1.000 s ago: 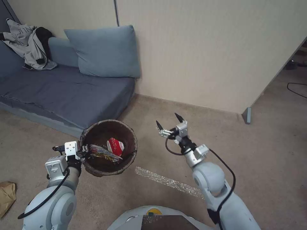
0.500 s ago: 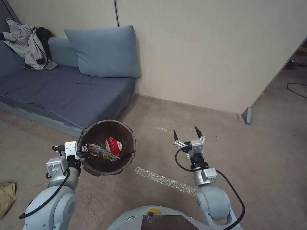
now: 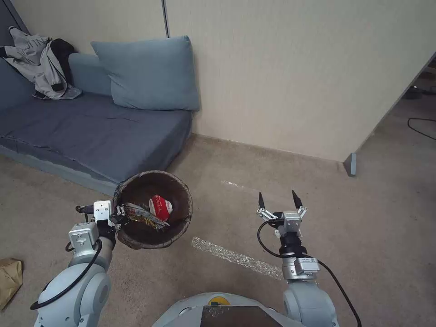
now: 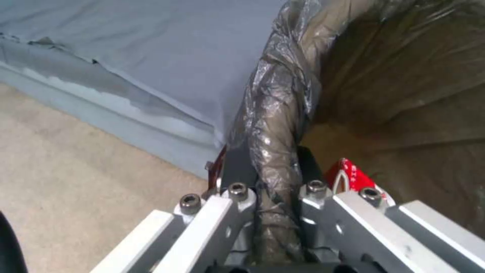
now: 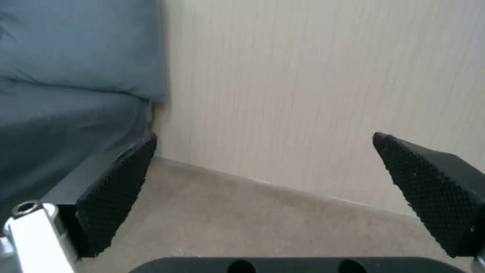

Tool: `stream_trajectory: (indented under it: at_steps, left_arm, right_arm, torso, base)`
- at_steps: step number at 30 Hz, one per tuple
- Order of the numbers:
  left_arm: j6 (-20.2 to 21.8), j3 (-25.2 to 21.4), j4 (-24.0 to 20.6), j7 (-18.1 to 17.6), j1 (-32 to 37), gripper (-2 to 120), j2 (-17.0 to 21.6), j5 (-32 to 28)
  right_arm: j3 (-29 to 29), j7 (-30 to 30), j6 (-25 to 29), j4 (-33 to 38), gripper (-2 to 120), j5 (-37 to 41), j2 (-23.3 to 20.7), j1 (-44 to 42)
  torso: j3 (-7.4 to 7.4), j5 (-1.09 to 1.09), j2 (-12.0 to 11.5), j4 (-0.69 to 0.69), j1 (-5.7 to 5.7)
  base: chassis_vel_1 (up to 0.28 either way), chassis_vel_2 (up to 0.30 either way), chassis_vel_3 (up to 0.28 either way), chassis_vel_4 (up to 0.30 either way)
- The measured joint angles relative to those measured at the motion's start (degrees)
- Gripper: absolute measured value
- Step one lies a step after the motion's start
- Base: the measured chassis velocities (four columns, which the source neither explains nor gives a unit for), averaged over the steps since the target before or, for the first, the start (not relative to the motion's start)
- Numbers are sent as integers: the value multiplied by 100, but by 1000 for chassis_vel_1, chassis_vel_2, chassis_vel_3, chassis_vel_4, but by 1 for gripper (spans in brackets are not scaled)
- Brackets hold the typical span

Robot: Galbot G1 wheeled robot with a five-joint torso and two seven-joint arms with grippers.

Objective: Pick up the trash bin, then pick up the garbage from the floor and place it into the trash bin.

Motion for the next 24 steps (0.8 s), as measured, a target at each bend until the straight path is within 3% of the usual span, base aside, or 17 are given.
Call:
stream_trajectory:
  at_steps: [24]
  left_arm:
    - [115, 8, -168, 72, 74, 3, -29, -52]
  right_arm:
    - [150, 5, -47, 209, 100, 67, -44, -10]
  torso:
    - [0, 1, 0, -1, 0]
  base:
    - [0, 0, 0, 0]
